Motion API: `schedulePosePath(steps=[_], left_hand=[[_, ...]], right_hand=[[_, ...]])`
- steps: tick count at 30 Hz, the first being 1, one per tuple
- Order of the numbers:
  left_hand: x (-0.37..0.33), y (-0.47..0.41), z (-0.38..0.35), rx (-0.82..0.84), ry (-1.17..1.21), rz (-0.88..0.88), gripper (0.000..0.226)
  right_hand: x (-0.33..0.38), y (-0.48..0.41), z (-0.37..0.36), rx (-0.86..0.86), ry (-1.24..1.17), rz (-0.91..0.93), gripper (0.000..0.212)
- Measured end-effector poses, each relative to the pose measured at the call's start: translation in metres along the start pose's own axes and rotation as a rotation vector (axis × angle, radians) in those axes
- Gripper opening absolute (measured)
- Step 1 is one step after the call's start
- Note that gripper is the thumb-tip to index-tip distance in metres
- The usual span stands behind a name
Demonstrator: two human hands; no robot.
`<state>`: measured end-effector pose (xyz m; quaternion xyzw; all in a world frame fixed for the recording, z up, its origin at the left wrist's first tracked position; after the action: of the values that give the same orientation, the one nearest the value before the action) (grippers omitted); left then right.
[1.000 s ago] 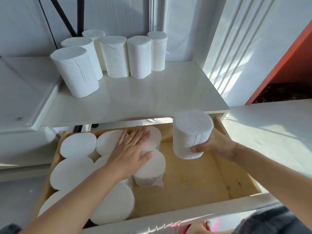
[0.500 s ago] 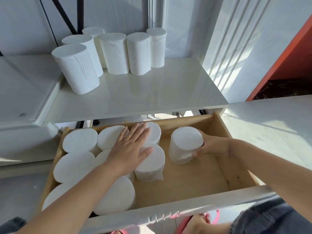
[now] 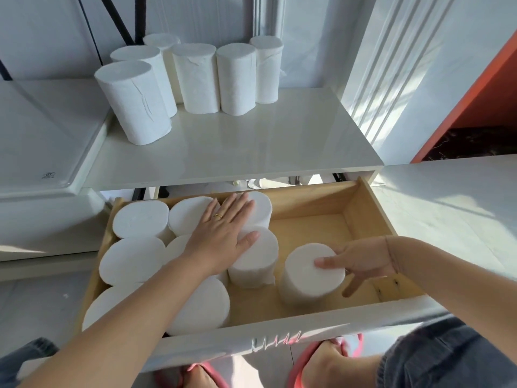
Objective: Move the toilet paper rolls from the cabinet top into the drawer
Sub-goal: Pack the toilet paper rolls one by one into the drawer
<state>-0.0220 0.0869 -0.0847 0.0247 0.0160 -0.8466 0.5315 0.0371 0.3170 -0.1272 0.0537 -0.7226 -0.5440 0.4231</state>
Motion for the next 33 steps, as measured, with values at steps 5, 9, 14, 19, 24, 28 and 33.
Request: schedulePosePath(steps=[5, 9, 14, 19, 24, 28, 33], left_hand=[[-0.001, 0.0, 0.001, -0.008, -0.015, 0.003, 0.074], [-0.001, 0.001, 0.002, -0.017, -0.006, 0.004, 0.065], [-0.001, 0.005, 0.002, -0.024, -0.005, -0.002, 0.064], [-0.001, 0.005, 0.002, -0.034, 0.0, -0.001, 0.064], [0.0, 0.006, 0.014, -0.1, 0.039, 0.004, 0.071], [0.015, -0.002, 0.034, -0.19, 0.057, 0.06, 0.073], [0.041, -0.028, 0.052, -0.219, 0.078, 0.102, 0.074]], right_hand=[[0.001, -0.005, -0.047, 0.058, -0.029, 0.01, 0.049], [0.011, -0.019, -0.072, 0.082, -0.098, 0.016, 0.032], [0.027, -0.03, -0.095, 0.082, -0.161, 0.025, 0.048], [0.036, -0.031, -0.1, 0.088, -0.127, 0.018, 0.052], [0.08, -0.001, -0.06, -0.22, 0.477, 0.105, 0.056], [0.16, 0.038, -0.001, -0.514, 0.293, 0.487, 0.037], [0.241, 0.026, 0.066, -0.836, 0.025, 0.824, 0.046]])
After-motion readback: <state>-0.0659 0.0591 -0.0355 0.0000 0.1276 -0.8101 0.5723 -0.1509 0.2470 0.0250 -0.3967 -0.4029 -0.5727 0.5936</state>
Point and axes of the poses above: each hand's wrist, its own y-axis away from the middle knuckle, its own z-axis out of the back of the hand, x = y × z, the point moved 8 cm from there along -y, towards the middle knuckle, and after that the axes turned 6 degrees about -y, right-handed, at the moved point
